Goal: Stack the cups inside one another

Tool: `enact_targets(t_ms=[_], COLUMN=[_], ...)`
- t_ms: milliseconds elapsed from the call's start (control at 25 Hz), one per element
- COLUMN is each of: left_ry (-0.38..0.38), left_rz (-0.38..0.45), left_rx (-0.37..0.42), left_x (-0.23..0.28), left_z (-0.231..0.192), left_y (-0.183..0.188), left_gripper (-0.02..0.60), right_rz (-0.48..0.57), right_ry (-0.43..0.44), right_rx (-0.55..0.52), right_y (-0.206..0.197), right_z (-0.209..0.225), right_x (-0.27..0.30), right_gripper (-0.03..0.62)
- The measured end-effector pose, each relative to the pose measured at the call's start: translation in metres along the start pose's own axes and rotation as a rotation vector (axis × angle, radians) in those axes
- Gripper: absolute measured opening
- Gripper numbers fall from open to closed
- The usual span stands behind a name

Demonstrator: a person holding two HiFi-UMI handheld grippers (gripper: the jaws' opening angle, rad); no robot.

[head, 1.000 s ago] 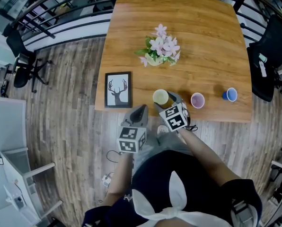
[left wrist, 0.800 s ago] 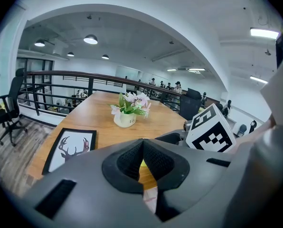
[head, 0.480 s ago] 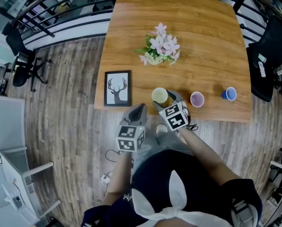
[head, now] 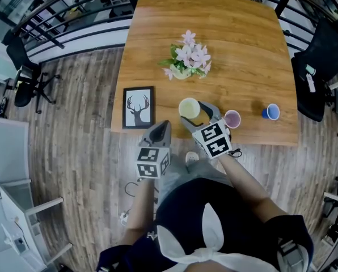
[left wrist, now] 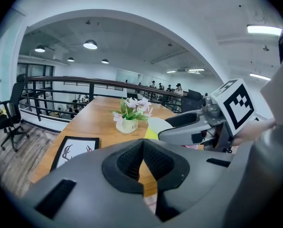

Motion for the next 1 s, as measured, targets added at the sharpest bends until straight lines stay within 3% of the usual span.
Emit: enact_targets(t_ms=[480, 1000], left_ry=[-0.012, -0.064], left_rz=[0.036, 0.018], left_rx=[-0.006, 0.015], left_x=[0.007, 0.025], left_z=[0.006, 0.022], left_y=[0.009, 0.014], left_gripper=[0.017, 0.017], right_rz=[0.099, 0.104], right_ry=[0.014, -0.033], right_rx=[-0.022, -0.004], right_y=[0.044, 0.043], right_z=[0.0, 0.017], right_x=[-0.03, -0.052], right_gripper=[0.321, 0.321])
Point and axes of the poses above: the fingertips, and each gripper's own axes: x forward along the fingers, z to its right, y out of its top, the point moved 10 cm from there along -x, backward along the fingers, and after that the axes turned 15 degrees about z, right-handed, at the moved point
